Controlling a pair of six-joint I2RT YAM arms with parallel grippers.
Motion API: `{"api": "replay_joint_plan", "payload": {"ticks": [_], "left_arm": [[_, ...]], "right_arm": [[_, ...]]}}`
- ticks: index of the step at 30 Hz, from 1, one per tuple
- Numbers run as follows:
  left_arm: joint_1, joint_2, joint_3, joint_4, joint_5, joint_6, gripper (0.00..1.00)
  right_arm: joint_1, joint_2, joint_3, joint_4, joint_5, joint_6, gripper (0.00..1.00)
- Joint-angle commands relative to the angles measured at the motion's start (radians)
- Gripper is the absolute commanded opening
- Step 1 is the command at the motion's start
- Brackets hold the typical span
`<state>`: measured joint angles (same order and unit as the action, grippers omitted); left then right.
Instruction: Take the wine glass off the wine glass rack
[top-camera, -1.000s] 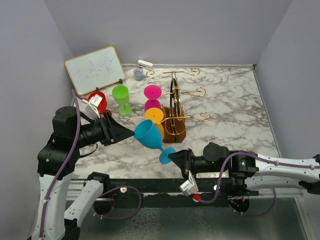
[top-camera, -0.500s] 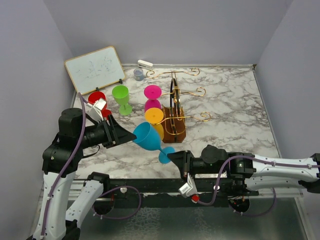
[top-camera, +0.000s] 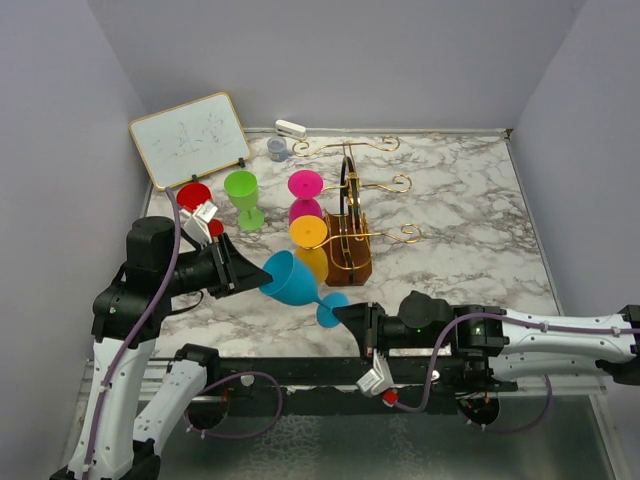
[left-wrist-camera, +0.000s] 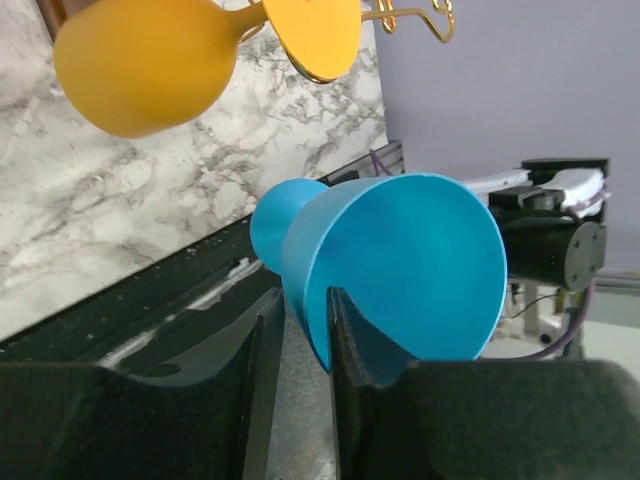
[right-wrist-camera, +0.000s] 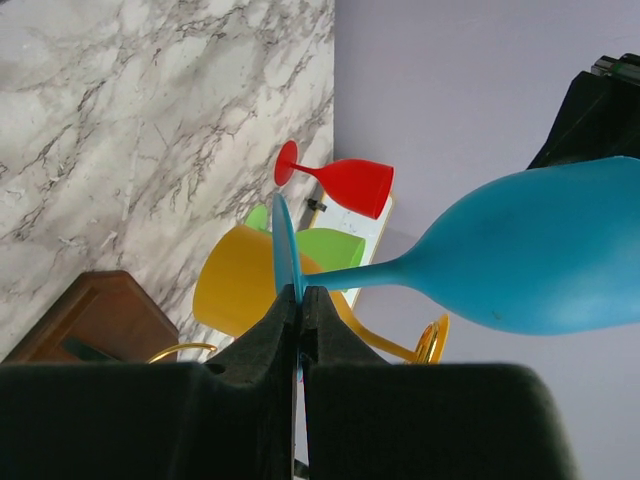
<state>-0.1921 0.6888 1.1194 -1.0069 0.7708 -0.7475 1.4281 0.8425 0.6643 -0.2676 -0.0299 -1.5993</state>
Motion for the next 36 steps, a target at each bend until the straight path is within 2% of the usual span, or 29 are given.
{"api": "replay_joint_plan", "payload": {"ticks": [1,2,3,7,10,16,19,25,28,36], "left_arm": [[-0.003,0.002,0.008,0.002,0.017,0.029,0.15],[-0.003,0.002,0.014,0.003,0.012,0.026,0.05],[-0.003,0.003,0.022,0.003,0.003,0.022,0.0],[-0.003,0.01,0.089,0.005,-0.049,0.009,0.0],[-0.003,0.036,0.213,0.003,-0.158,0.005,0.0],[-0.003,0.147,0.61,0.005,-0.47,0.03,0.0],[-0.003,0.197,0.735,0.033,-0.577,0.049,0.0],[-0.004,0.353,0.908,0.047,-0.664,0.1,0.0],[-0.004,0.419,0.952,0.041,-0.76,0.137,0.0],[-0.003,0.634,1.013,0.06,-1.019,0.271,0.0]], "right_arm": [[0.011,0.009,-0.003,0.045,0.03,-0.004,0.03],[0.012,0.008,-0.004,0.046,0.031,0.003,0.08],[0.011,0.005,-0.004,0.047,0.031,0.01,0.12],[0.013,-0.014,-0.005,0.051,0.034,0.049,0.31],[0.012,-0.031,0.002,0.028,0.037,0.082,0.36],[0.014,-0.054,0.021,-0.044,0.042,0.145,0.34],[0.014,-0.062,0.034,-0.055,0.04,0.17,0.34],[0.014,-0.068,0.065,-0.071,0.04,0.205,0.34],[0.014,-0.067,0.083,-0.076,0.043,0.238,0.33],[0.014,-0.028,0.229,-0.14,0.053,0.483,0.28]]}}
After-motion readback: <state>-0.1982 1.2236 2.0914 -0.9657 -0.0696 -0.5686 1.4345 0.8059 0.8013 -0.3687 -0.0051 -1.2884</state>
